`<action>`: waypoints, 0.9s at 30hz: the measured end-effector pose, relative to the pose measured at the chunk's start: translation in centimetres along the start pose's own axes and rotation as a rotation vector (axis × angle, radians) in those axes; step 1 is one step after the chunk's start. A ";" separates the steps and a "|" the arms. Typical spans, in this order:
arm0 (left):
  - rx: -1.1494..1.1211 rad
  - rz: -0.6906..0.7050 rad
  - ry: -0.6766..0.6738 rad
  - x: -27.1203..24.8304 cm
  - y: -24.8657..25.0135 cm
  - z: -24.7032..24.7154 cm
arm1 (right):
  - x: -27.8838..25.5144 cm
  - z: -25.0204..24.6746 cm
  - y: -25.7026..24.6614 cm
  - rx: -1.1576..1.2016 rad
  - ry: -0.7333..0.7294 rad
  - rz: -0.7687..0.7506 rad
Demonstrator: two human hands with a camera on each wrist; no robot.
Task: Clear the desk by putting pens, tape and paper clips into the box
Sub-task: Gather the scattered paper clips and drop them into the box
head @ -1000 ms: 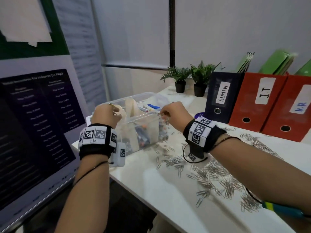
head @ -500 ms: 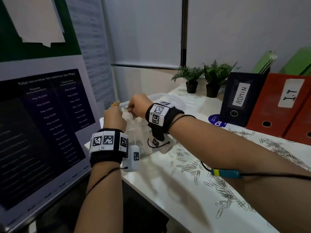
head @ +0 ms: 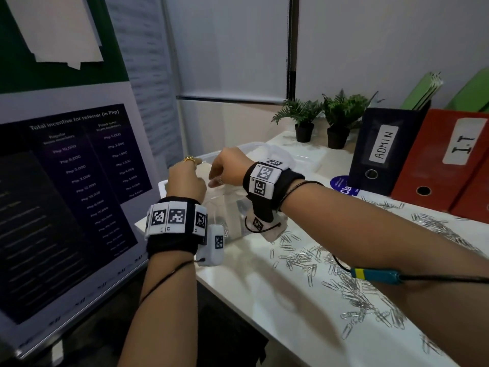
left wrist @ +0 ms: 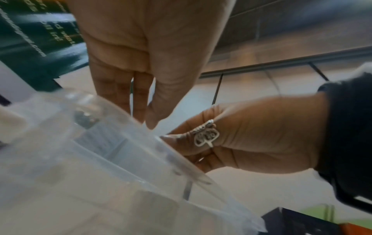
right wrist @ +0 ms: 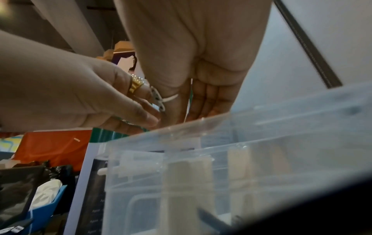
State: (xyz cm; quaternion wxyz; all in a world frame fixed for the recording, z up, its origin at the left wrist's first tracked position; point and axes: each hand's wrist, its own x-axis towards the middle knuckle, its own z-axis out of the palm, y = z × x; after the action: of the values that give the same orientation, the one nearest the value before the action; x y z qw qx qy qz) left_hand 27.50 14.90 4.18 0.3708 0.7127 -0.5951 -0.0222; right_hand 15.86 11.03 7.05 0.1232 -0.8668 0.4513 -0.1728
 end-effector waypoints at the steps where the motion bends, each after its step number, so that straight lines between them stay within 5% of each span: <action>1: 0.005 0.026 0.017 -0.1 0.4 0.1 | -0.6 -0.4 0.5 0.012 0.032 -0.008; 7: 0.035 0.339 -0.040 -2.9 6.1 2.2 | -7.7 -3.8 8.2 0.016 0.241 0.065; 12: 0.151 0.489 -0.562 -7.5 9.1 7.6 | -15.6 -2.0 15.9 -0.181 -0.202 0.377; 16: 0.390 0.413 -0.893 -9.0 8.4 11.1 | -18.9 0.4 18.1 -0.219 -0.410 0.491; 21: 0.679 0.377 -0.831 -10.6 7.2 12.5 | -19.4 2.6 18.0 -0.202 -0.425 0.464; 27: 0.564 0.367 -0.790 -12.7 7.4 14.3 | -19.4 2.7 17.2 -0.209 -0.344 0.364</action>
State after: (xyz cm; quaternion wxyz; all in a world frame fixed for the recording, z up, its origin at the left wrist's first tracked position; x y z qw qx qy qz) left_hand 10.86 18.60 -7.29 -0.0908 0.6060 -0.7878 -0.0631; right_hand -6.12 17.49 -5.45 0.1371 -0.7959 0.5876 0.0496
